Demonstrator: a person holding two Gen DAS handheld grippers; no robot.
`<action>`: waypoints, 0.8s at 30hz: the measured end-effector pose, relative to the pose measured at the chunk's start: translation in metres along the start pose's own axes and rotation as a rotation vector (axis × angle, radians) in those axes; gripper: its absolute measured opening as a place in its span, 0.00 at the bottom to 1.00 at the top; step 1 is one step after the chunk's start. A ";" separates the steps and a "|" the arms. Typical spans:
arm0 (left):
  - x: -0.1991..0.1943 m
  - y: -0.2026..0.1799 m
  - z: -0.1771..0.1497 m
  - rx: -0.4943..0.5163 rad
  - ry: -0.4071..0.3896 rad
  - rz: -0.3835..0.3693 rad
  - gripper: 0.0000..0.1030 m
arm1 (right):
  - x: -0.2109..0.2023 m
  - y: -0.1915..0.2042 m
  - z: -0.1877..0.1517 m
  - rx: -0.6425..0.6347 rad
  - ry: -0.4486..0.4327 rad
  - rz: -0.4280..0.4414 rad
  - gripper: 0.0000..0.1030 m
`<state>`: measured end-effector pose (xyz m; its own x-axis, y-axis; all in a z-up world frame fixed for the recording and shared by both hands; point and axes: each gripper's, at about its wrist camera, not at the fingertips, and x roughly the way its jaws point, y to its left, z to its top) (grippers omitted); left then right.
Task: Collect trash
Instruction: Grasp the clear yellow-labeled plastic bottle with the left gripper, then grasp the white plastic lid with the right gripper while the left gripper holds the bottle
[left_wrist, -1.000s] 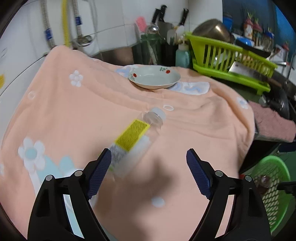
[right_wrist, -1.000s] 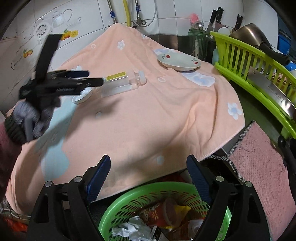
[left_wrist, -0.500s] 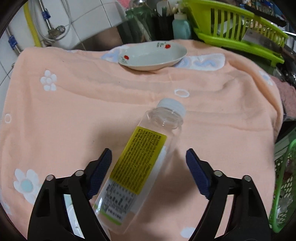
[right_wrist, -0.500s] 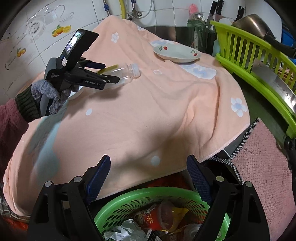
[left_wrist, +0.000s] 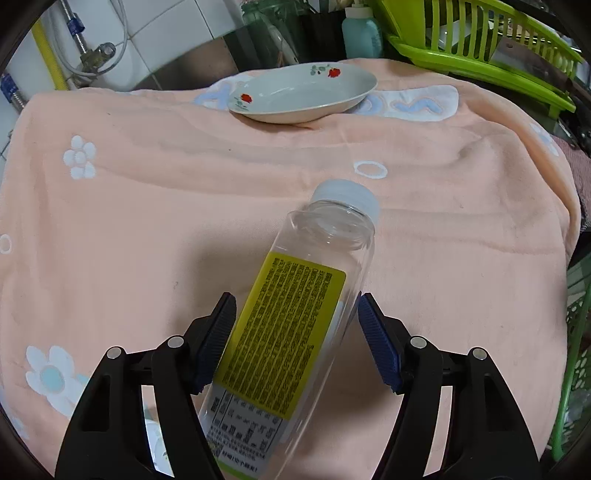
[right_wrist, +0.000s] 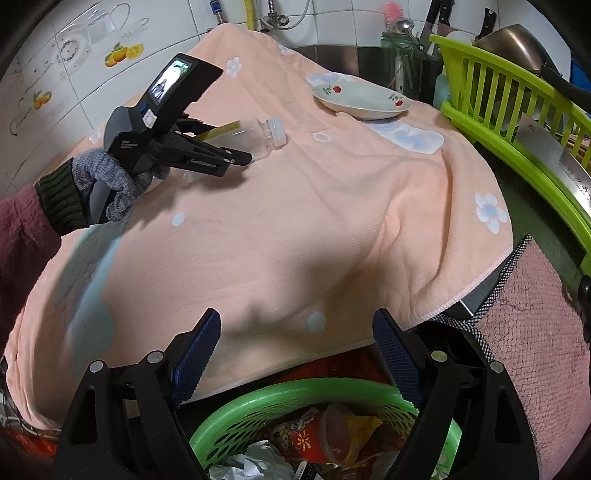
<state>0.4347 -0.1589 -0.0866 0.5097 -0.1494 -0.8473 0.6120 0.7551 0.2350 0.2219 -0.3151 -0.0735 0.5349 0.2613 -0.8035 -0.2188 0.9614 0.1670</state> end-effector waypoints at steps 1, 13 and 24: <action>0.002 0.000 0.001 0.000 0.005 -0.003 0.67 | 0.000 0.000 0.000 0.000 0.000 0.000 0.79; -0.010 -0.003 -0.007 -0.056 -0.056 0.005 0.48 | 0.000 -0.004 -0.001 0.021 -0.001 -0.010 0.79; -0.072 0.009 -0.049 -0.220 -0.110 0.012 0.43 | -0.003 0.005 0.011 0.024 -0.027 0.025 0.79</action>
<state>0.3738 -0.1098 -0.0472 0.5860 -0.1992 -0.7855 0.4652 0.8763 0.1249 0.2283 -0.3102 -0.0643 0.5515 0.2873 -0.7831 -0.2127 0.9562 0.2010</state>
